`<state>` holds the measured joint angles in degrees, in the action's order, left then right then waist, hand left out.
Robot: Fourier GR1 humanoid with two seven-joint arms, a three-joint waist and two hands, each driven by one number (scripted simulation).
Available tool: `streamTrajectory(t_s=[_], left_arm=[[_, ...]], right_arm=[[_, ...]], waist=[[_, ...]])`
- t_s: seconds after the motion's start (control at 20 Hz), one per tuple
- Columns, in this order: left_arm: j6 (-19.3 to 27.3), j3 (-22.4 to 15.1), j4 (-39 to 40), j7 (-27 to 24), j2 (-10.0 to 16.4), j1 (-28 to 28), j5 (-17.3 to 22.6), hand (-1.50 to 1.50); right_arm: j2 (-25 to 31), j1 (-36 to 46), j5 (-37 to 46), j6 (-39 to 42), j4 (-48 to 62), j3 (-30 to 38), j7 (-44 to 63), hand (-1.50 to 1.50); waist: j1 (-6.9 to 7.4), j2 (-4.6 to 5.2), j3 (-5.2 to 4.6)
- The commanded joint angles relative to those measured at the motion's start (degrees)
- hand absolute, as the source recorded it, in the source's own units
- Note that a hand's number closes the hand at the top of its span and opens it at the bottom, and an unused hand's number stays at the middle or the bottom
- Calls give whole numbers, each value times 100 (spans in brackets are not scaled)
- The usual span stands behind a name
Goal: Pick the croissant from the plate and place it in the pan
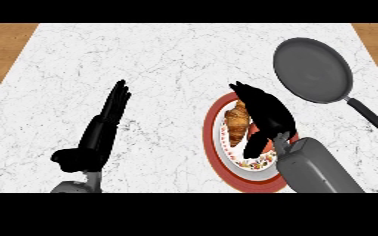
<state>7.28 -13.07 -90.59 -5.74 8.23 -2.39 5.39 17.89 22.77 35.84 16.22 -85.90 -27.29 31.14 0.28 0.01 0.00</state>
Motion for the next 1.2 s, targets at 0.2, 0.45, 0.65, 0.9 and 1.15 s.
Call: streamTrajectory(t_s=[0.2, 0.45, 0.65, 0.9, 1.15], left_arm=[[-299, 379, 305, -66, -122, -246, -57, 0], [-278, 219, 291, -174, -324, -31, -299, 0], [-392, 352, -241, 145, -226, 131, -296, 0], [-453, 291, -456, 332, -260, 250, -316, 0], [-306, 223, 12, -139, -470, 181, -513, 0]], right_arm=[[-398, -225, 647, -57, 521, 473, -583, -150], [-875, -192, 888, -231, 692, 644, -665, -150], [-777, -262, 1051, -56, 890, 941, -938, -150], [-1164, -238, 1397, -376, 1489, 855, -881, -150], [-893, 202, 1649, -153, 2415, 598, -1754, 150]], waist=[[-19, -1, 0], [-15, -1, 0], [-15, -4, 0], [-10, -4, 1], [14, 6, 1]])
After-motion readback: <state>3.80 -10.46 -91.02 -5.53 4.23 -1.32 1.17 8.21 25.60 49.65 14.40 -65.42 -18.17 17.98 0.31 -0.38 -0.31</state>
